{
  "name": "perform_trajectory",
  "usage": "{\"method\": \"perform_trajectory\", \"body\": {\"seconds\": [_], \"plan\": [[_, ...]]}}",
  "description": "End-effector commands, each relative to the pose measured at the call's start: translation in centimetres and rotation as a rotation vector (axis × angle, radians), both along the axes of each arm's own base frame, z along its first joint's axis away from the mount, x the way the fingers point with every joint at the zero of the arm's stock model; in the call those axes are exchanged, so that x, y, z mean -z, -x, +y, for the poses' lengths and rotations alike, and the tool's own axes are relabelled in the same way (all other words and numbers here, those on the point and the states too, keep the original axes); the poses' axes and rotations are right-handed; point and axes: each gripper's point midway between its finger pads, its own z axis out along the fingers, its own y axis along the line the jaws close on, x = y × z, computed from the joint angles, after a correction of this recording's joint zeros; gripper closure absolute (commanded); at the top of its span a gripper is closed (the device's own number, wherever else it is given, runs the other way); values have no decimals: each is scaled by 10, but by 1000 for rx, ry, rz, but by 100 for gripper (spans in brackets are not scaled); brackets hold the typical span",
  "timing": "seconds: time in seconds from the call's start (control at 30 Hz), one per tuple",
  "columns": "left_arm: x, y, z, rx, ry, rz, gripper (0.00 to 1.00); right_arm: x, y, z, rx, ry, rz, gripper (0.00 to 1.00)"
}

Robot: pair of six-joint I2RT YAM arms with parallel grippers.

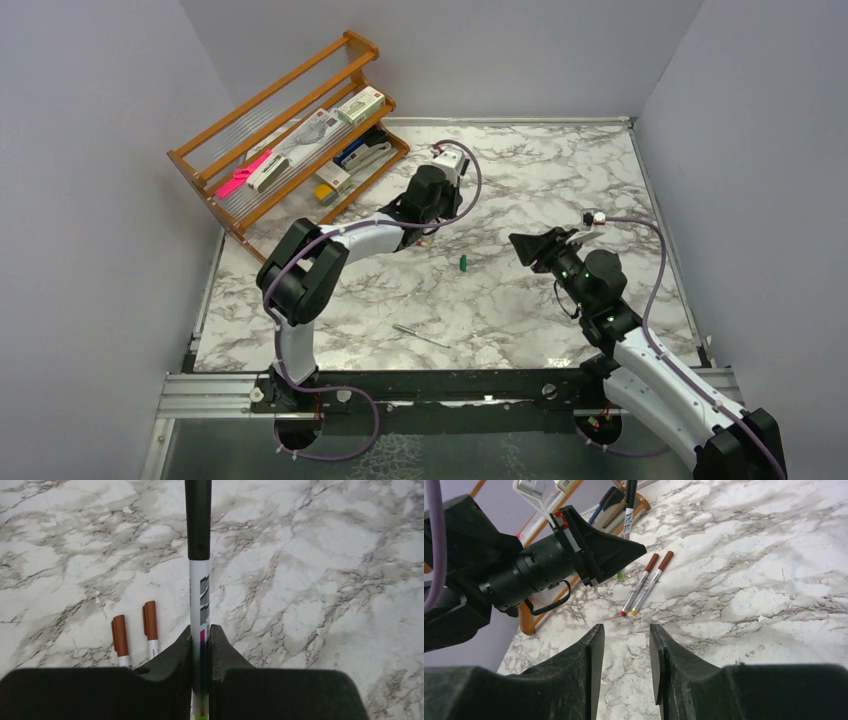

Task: Insert the pens into the pen caps

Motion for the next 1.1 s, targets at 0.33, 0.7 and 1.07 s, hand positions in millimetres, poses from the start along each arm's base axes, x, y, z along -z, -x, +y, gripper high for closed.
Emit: {"method": "perform_trajectory", "body": {"seconds": [0.33,0.7,1.07], "plan": [[70,1,30,-148,-354,174,100,7,-6,2,-10,56,2,67],[84,5,24,-110,-377,226,89,12,-5,1,-8,70,11,68],[91,14,17,-57,-360,268,81,18,-5,2,-16,72,28,68]]}}
